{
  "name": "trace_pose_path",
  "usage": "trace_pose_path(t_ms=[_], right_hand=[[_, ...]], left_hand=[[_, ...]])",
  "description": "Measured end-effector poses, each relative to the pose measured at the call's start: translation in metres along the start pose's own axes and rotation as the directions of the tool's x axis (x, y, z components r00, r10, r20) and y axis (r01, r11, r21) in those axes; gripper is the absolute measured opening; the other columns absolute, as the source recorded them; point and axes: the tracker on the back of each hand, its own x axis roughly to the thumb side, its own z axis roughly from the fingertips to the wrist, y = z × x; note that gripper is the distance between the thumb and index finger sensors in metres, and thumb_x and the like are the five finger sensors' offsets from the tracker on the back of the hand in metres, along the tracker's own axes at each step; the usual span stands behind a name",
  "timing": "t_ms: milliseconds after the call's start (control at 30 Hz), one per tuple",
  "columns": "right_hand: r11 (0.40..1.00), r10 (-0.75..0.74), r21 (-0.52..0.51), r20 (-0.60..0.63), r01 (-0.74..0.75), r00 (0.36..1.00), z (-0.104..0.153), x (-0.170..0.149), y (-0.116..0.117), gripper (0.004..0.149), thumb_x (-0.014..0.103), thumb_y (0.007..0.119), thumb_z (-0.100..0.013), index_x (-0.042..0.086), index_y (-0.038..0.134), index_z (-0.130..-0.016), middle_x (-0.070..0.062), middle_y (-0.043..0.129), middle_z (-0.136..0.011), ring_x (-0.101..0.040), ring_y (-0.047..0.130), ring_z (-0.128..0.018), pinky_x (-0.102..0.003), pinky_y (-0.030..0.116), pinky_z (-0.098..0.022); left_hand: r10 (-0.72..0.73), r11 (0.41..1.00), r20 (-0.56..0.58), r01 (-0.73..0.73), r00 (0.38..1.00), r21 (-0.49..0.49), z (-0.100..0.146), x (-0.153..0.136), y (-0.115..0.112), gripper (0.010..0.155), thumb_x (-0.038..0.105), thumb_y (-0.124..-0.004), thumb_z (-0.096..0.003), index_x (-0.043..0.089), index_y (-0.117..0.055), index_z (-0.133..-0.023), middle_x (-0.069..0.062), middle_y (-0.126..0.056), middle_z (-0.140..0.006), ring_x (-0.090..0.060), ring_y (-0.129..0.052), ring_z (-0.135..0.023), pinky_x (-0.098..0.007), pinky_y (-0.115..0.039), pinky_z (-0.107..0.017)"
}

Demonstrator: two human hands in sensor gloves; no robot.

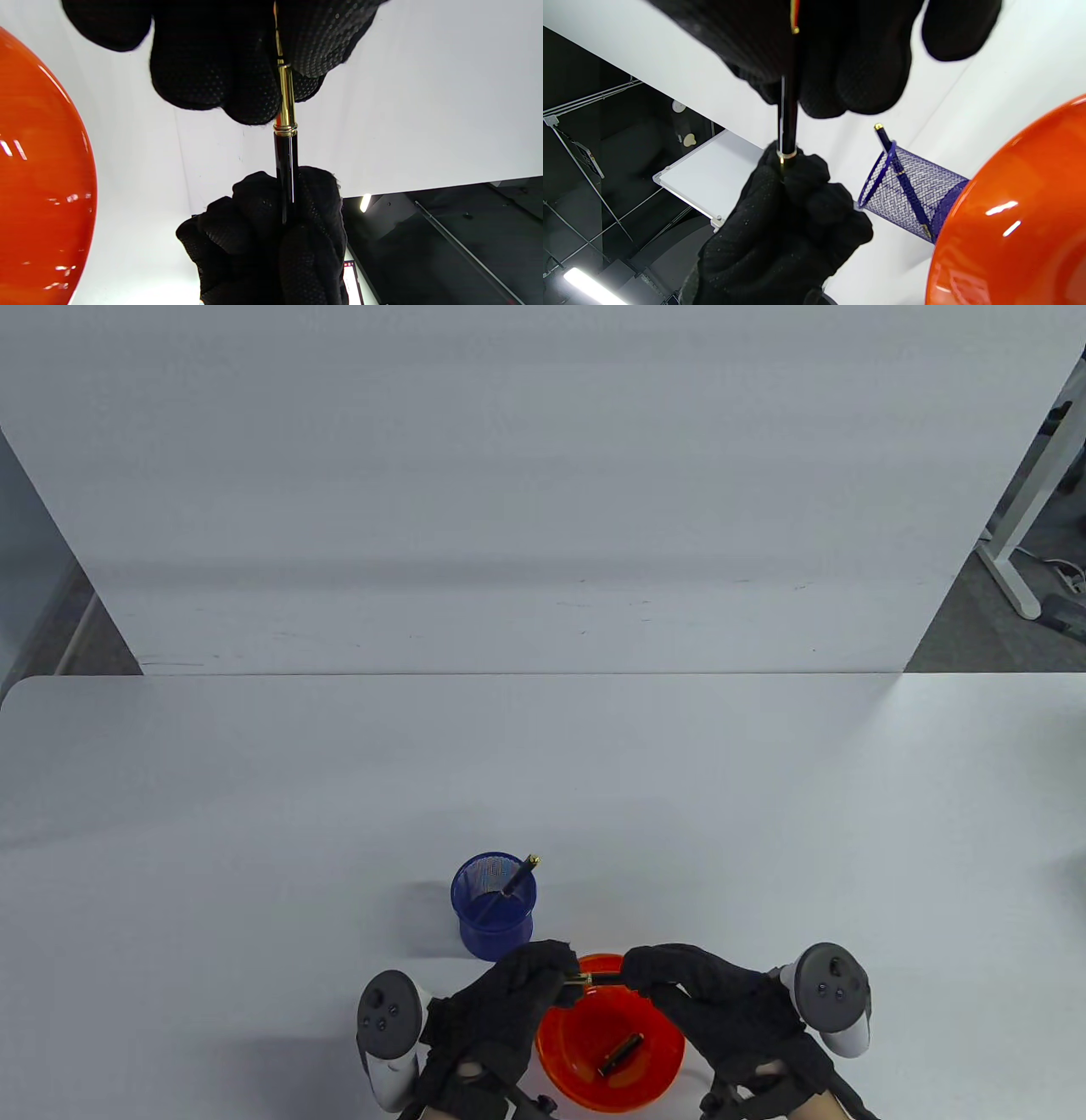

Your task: Assemble fountain pens from components

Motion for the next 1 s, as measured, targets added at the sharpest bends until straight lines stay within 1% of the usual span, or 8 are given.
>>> trace_pose_path(t_ms=[100, 200, 367, 467, 600, 733, 900, 1000], right_hand=[[1.000, -0.015, -0.001, 0.001, 0.015, 1.000, -0.0002, -0.0010, 0.0000, 0.043, 0.029, 0.078, -0.057, 0.014, 0.079, -0.098, -0.019, 0.094, -0.088, -0.043, 0.091, -0.069, -0.069, 0.063, -0.063], [1.000, -0.017, 0.000, 0.001, 0.017, 1.000, -0.0001, -0.0007, -0.0001, 0.045, 0.031, 0.078, -0.057, 0.014, 0.078, -0.099, -0.020, 0.091, -0.092, -0.045, 0.089, -0.071, -0.069, 0.062, -0.063], [1.000, -0.010, 0.005, 0.008, 0.010, 1.000, 0.0000, 0.0009, -0.0002, 0.041, 0.026, 0.082, -0.056, 0.022, 0.081, -0.097, -0.022, 0.084, -0.100, -0.045, 0.085, -0.077, -0.070, 0.059, -0.065], [1.000, 0.000, -0.001, 0.007, 0.000, 1.000, 0.0001, 0.0005, -0.0004, 0.040, 0.023, 0.082, -0.055, 0.021, 0.083, -0.095, -0.020, 0.086, -0.098, -0.045, 0.087, -0.076, -0.070, 0.060, -0.065], [1.000, -0.010, -0.009, 0.002, 0.010, 1.000, 0.0000, -0.0007, -0.0005, 0.043, 0.027, 0.081, -0.056, 0.014, 0.080, -0.097, -0.019, 0.092, -0.091, -0.044, 0.090, -0.072, -0.069, 0.062, -0.064], [1.000, -0.016, -0.006, 0.000, 0.016, 1.000, -0.0001, -0.0009, -0.0004, 0.044, 0.029, 0.079, -0.057, 0.013, 0.079, -0.097, -0.019, 0.094, -0.089, -0.044, 0.090, -0.070, -0.069, 0.062, -0.063], [1.000, -0.010, 0.027, -0.003, 0.011, 1.000, -0.0003, -0.0006, -0.0001, 0.045, 0.029, 0.081, -0.056, 0.020, 0.077, -0.100, -0.023, 0.083, -0.101, -0.047, 0.083, -0.079, -0.070, 0.059, -0.065], [1.000, -0.002, 0.016, 0.002, 0.002, 1.000, 0.0001, 0.0000, -0.0002, 0.043, 0.025, 0.082, -0.056, 0.022, 0.079, -0.098, -0.022, 0.082, -0.102, -0.047, 0.083, -0.080, -0.070, 0.059, -0.065]], left_hand=[[0.015, 1.000, -0.001, -0.015, 1.000, 0.001, 0.0003, 0.0004, -0.0004, 0.039, 0.020, -0.076, -0.0587, 0.010, -0.081, -0.096, -0.023, -0.093, -0.084, -0.047, -0.092, -0.069, -0.072, -0.063, -0.060], [0.006, 1.000, 0.001, -0.006, 1.000, 0.000, 0.0001, -0.0003, 0.0003, 0.039, 0.020, -0.076, -0.0588, 0.010, -0.081, -0.096, -0.023, -0.093, -0.084, -0.047, -0.092, -0.069, -0.071, -0.064, -0.060], [0.004, 1.000, -0.002, -0.004, 1.000, 0.002, 0.0000, -0.0010, 0.0010, 0.039, 0.020, -0.076, -0.0588, 0.010, -0.081, -0.096, -0.023, -0.093, -0.084, -0.047, -0.092, -0.070, -0.072, -0.064, -0.060], [0.014, 1.000, 0.000, -0.014, 1.000, 0.003, 0.0001, -0.0005, 0.0002, 0.039, 0.020, -0.076, -0.0588, 0.010, -0.081, -0.096, -0.023, -0.093, -0.084, -0.047, -0.092, -0.069, -0.072, -0.063, -0.060], [0.014, 1.000, -0.001, -0.014, 1.000, -0.001, 0.0001, -0.0003, -0.0005, 0.039, 0.020, -0.076, -0.0588, 0.010, -0.081, -0.096, -0.023, -0.093, -0.084, -0.047, -0.092, -0.070, -0.072, -0.063, -0.060], [0.005, 1.000, 0.000, -0.005, 1.000, -0.004, 0.0000, -0.0008, -0.0001, 0.039, 0.020, -0.076, -0.0588, 0.010, -0.081, -0.096, -0.023, -0.093, -0.084, -0.047, -0.092, -0.069, -0.071, -0.064, -0.060], [0.005, 1.000, -0.002, -0.005, 1.000, 0.001, -0.0001, -0.0011, 0.0010, 0.039, 0.020, -0.076, -0.0588, 0.010, -0.081, -0.096, -0.023, -0.093, -0.084, -0.047, -0.092, -0.070, -0.072, -0.064, -0.060], [0.015, 1.000, 0.001, -0.015, 1.000, 0.002, 0.0000, -0.0003, 0.0005, 0.039, 0.020, -0.076, -0.0589, 0.010, -0.081, -0.096, -0.023, -0.093, -0.084, -0.047, -0.092, -0.070, -0.072, -0.063, -0.060]])
